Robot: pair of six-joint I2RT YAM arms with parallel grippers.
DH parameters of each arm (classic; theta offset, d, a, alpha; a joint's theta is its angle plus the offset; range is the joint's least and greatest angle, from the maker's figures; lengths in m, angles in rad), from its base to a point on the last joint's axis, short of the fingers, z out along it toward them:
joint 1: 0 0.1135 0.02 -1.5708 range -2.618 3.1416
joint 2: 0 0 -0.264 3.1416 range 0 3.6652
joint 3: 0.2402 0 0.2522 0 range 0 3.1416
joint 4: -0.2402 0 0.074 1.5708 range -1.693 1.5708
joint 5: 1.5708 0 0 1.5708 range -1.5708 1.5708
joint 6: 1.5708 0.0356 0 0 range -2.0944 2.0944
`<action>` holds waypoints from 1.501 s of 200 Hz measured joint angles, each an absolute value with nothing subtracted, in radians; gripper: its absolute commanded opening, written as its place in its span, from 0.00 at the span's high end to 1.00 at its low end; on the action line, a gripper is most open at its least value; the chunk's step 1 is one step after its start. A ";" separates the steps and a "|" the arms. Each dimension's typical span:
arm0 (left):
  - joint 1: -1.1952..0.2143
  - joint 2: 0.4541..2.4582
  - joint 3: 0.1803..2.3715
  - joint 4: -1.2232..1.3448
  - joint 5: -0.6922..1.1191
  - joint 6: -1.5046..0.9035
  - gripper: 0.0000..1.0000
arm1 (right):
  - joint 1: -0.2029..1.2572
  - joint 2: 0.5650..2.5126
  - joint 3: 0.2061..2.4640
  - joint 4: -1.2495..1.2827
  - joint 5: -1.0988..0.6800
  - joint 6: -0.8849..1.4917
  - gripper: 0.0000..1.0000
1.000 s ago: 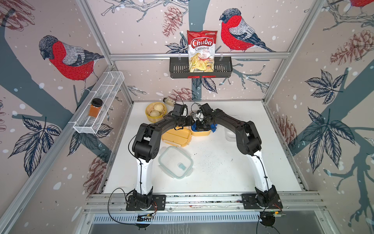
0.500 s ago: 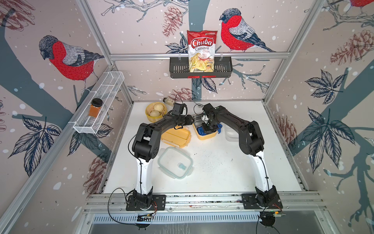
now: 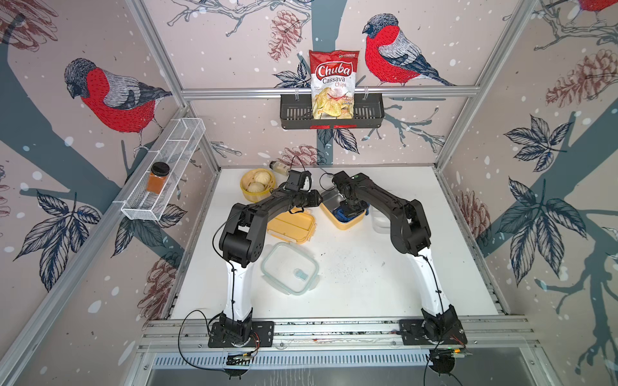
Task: Wipe the insides of the lunch boxes
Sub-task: Wipe the dirt inside the lunch box.
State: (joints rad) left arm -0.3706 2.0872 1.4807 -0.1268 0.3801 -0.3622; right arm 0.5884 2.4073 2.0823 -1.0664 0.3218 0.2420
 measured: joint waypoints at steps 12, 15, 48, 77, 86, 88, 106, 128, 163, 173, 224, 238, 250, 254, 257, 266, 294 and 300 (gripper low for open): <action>-0.372 2.083 1.475 -0.123 0.372 -0.359 0.61 | 0.587 2.416 2.085 -1.059 0.381 0.252 1.00; -0.373 2.082 1.474 -0.123 0.368 -0.359 0.61 | 0.586 2.417 2.085 -1.058 0.395 0.258 1.00; -0.375 2.082 1.464 -0.121 0.370 -0.359 0.60 | 0.579 2.386 2.004 -0.974 0.466 0.269 1.00; -0.382 2.079 1.449 -0.112 0.374 -0.359 0.60 | 0.550 2.331 1.916 -0.860 0.380 0.282 1.00; -0.383 2.075 1.443 -0.113 0.377 -0.359 0.60 | 0.540 2.313 1.888 -0.822 0.350 0.286 1.00; -0.383 2.073 1.442 -0.113 0.377 -0.359 0.60 | 0.538 2.309 1.880 -0.812 0.342 0.286 1.00; -0.383 2.057 1.441 -0.109 0.378 -0.359 0.59 | 0.529 2.278 1.824 -0.737 0.282 0.286 1.00; -0.383 2.052 1.448 -0.101 0.378 -0.359 0.56 | 0.511 2.240 1.754 -0.646 0.183 0.287 1.00; -0.383 2.052 1.452 -0.099 0.384 -0.359 0.54 | 0.496 2.220 1.706 -0.541 0.029 0.280 1.00; -0.383 2.054 1.453 -0.094 0.386 -0.359 0.54 | 0.498 2.220 1.705 -0.522 -0.019 0.263 1.00; -0.383 2.063 1.460 -0.095 0.379 -0.359 0.53 | 0.498 2.234 1.720 -0.524 -0.165 0.212 1.00; -0.383 2.065 1.461 -0.094 0.380 -0.359 0.53 | 0.498 2.234 1.720 -0.532 -0.187 0.199 1.00; -0.383 2.070 1.464 -0.094 0.381 -0.359 0.53 | 0.498 2.234 1.722 -0.545 -0.208 0.181 1.00; -0.383 2.072 1.465 -0.094 0.381 -0.359 0.53 | 0.498 2.234 1.724 -0.552 -0.216 0.176 1.00; -0.383 2.074 1.466 -0.094 0.382 -0.359 0.53 | 0.498 2.234 1.726 -0.557 -0.221 0.172 1.00; -0.383 2.078 1.468 -0.094 0.384 -0.359 0.53 | 0.500 2.234 1.732 -0.580 -0.240 0.154 1.00; -0.384 2.088 1.472 -0.094 0.388 -0.359 0.53 | 0.502 2.235 1.757 -0.671 -0.287 0.103 1.00; -0.384 2.088 1.472 -0.094 0.388 -0.359 0.53 | 0.502 2.235 1.761 -0.688 -0.294 0.096 1.00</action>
State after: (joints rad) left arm -0.3836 2.0884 1.4723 -0.0937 0.3878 -0.3592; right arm 0.5022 2.2353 1.7607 -0.6880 -0.2935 0.0956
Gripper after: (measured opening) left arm 0.468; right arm 0.081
